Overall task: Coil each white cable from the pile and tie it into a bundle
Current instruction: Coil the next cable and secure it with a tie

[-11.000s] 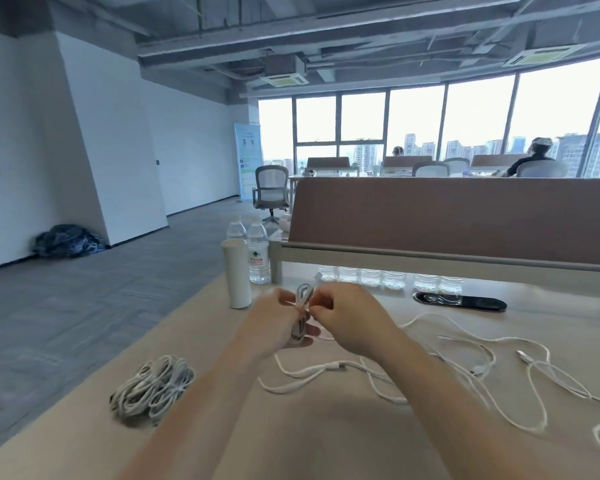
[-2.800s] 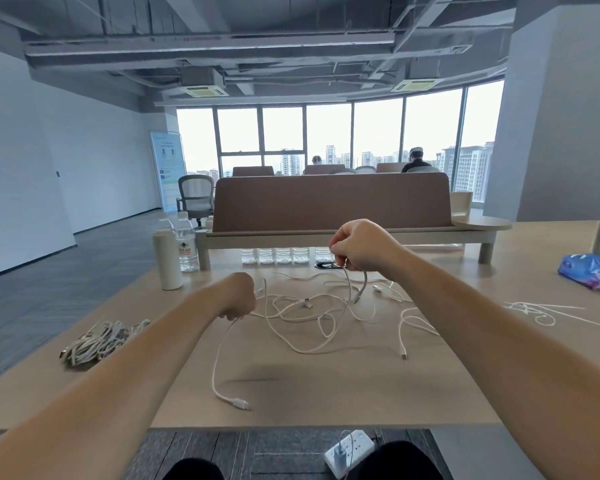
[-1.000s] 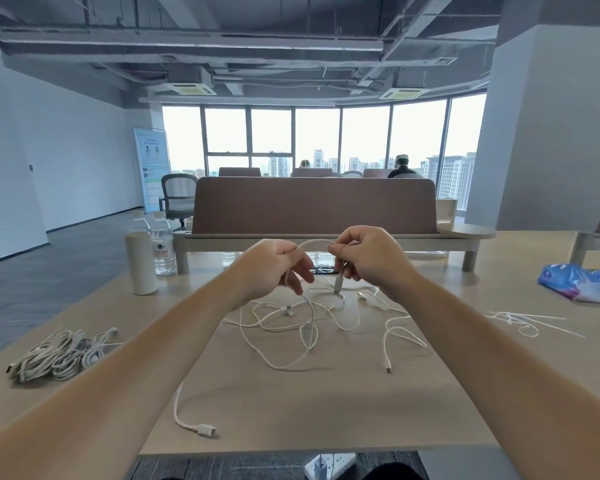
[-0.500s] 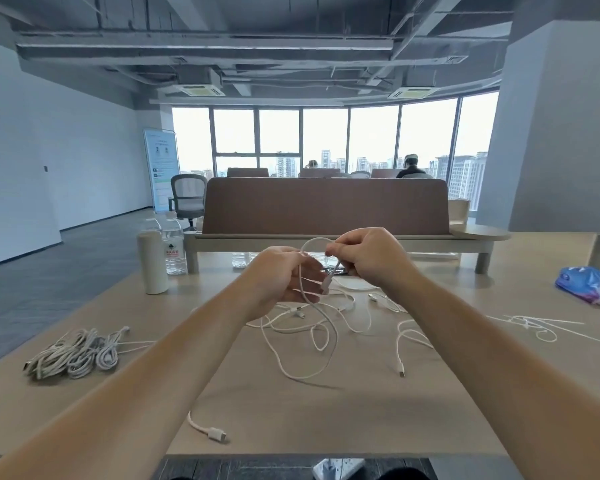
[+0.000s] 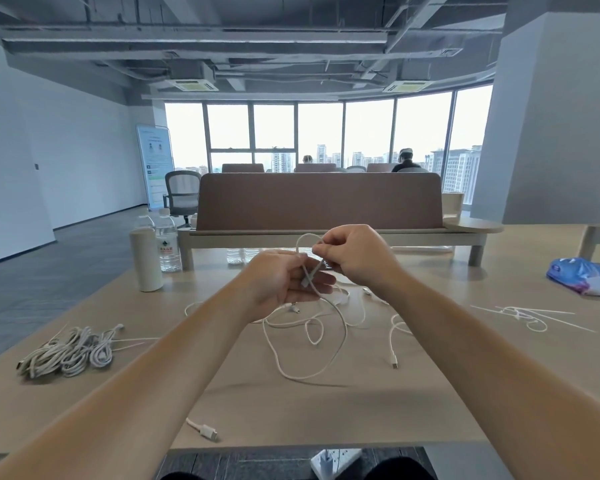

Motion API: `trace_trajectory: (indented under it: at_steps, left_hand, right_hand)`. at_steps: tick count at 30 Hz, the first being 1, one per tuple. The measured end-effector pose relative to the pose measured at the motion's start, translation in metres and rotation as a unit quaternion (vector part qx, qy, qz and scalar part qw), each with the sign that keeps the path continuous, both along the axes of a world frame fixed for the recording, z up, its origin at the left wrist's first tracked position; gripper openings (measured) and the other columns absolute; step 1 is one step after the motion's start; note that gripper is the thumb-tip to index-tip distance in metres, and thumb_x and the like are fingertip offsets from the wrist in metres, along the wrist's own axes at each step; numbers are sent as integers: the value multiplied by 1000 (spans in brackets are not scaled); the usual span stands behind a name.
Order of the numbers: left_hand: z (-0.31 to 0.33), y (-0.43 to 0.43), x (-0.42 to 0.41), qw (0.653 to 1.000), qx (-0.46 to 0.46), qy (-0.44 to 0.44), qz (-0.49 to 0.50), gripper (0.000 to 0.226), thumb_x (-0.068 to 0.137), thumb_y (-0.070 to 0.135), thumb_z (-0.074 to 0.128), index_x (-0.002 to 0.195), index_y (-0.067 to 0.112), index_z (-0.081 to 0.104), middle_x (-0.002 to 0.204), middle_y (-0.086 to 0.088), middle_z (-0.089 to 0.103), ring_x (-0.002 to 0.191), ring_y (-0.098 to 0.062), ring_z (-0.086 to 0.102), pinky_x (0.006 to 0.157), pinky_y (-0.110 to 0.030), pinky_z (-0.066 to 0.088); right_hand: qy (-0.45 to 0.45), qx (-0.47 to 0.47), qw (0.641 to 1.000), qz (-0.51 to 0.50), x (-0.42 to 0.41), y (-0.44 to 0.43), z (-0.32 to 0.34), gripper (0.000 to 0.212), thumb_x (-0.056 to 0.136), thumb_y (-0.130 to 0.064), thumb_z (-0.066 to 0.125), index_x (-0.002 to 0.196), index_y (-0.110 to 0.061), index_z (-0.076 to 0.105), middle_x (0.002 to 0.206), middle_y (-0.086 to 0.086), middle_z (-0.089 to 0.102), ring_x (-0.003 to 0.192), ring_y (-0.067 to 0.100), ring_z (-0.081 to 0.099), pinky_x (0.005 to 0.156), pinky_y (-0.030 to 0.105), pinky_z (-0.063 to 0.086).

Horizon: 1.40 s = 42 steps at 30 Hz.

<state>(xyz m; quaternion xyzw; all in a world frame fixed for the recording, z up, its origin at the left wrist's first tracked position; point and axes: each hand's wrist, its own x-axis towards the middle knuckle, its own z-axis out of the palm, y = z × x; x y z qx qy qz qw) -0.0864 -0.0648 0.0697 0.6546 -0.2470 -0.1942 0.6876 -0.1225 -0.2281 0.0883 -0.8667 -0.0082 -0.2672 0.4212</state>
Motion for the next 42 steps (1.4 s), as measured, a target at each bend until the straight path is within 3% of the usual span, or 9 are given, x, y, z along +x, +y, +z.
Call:
trace_trajectory:
  at_steps: [5,10,16,20,24,26,29,37,42]
  left_hand:
    - [-1,-4,-1,1000,-20,-14,16,30,108,11,40,102,-1,67,75,-15,70,74,-34,72,84,-46,59]
    - [2,-2,1,1000,-3,-7,14,27,105,6,44,113,-11,64,75,-16,67,72,-36,70,71,-41,62]
    - [2,-4,3,999,-22,-15,37,23,106,6,44,108,-9,62,69,-9,60,64,-30,65,75,-44,61]
    - [10,2,16,993,-67,1,98,24,107,6,41,103,-5,62,69,-8,56,66,-26,63,77,-45,62]
    - [18,9,23,987,-89,15,136,27,107,5,38,98,-7,60,65,-8,57,64,-26,66,79,-46,61]
    - [17,12,24,986,-72,6,152,25,107,4,40,99,-7,61,68,-10,56,66,-26,66,81,-46,61]
    - [12,16,27,983,-10,-40,177,18,104,0,45,103,-7,61,73,-14,55,66,-24,68,73,-39,63]
    - [-1,10,26,970,110,-120,179,11,100,0,52,91,-1,58,77,-18,67,67,-30,68,76,-50,62]
    - [7,13,18,977,119,-88,152,8,104,0,46,105,-3,53,78,-23,67,57,-30,68,58,-36,62]
  right_hand:
    - [-14,40,999,10,-1,-2,-5,12,87,-21,77,88,-19,65,55,-3,65,47,12,55,54,28,46]
    - [-14,27,1000,3,-4,-1,-4,19,92,-22,71,74,-18,66,55,-3,65,47,11,54,54,26,45]
    - [-13,72,997,18,-1,-3,-9,27,93,-37,69,78,-15,71,59,-4,65,55,10,57,63,34,50]
    - [144,158,974,79,-5,2,-23,58,100,-57,45,95,-6,72,85,7,78,86,23,75,88,39,55]
    - [207,127,955,170,-6,2,-37,29,102,-26,56,98,0,70,86,13,76,86,27,73,98,42,54]
    - [189,117,961,165,-2,1,-40,17,98,-11,61,89,-4,73,68,6,67,67,21,65,89,42,59]
    - [160,71,980,95,3,3,-39,21,100,-23,60,92,-16,78,53,-7,49,52,14,44,60,33,48]
    - [146,-160,976,33,3,26,-26,31,96,-40,63,87,-13,77,67,3,56,57,15,41,56,30,34]
    - [98,-19,995,9,3,28,-22,30,88,-44,70,103,-21,59,72,1,67,61,15,55,60,31,44]
